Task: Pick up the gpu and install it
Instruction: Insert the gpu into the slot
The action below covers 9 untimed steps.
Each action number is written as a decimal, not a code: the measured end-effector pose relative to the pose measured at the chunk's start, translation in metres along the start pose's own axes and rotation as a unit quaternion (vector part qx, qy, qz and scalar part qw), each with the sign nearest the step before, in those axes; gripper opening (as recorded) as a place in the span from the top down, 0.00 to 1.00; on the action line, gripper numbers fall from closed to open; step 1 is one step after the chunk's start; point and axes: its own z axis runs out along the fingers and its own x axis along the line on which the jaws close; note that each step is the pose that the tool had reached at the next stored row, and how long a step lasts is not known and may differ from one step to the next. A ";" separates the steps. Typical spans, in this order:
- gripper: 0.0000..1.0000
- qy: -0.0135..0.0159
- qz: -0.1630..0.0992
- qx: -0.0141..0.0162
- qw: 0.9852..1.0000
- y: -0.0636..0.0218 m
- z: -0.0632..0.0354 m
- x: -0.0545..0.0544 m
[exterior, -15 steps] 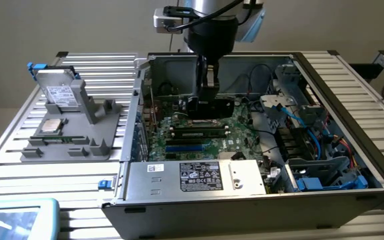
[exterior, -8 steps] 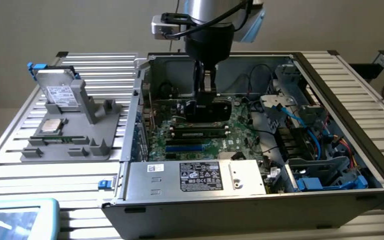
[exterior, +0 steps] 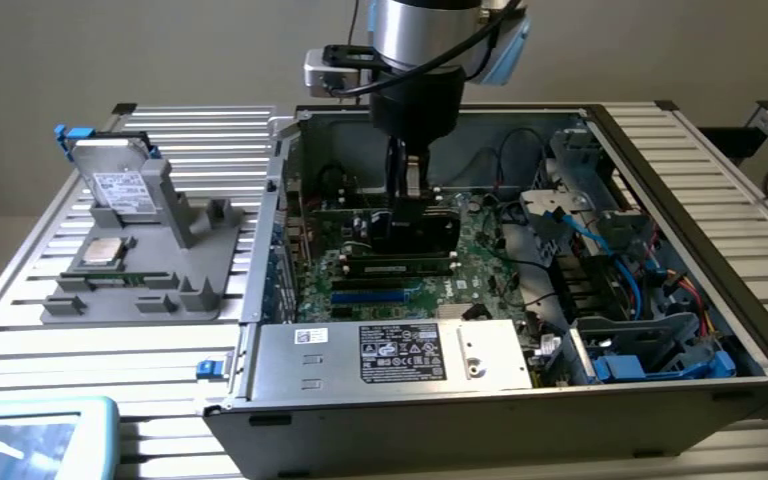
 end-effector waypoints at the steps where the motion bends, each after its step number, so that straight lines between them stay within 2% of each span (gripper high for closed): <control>1: 0.73 0.000 0.000 0.000 1.000 -0.0001 0.0017 0.000; 9: 0.73 0.000 0.000 -0.001 1.000 -0.0007 0.0162 -0.001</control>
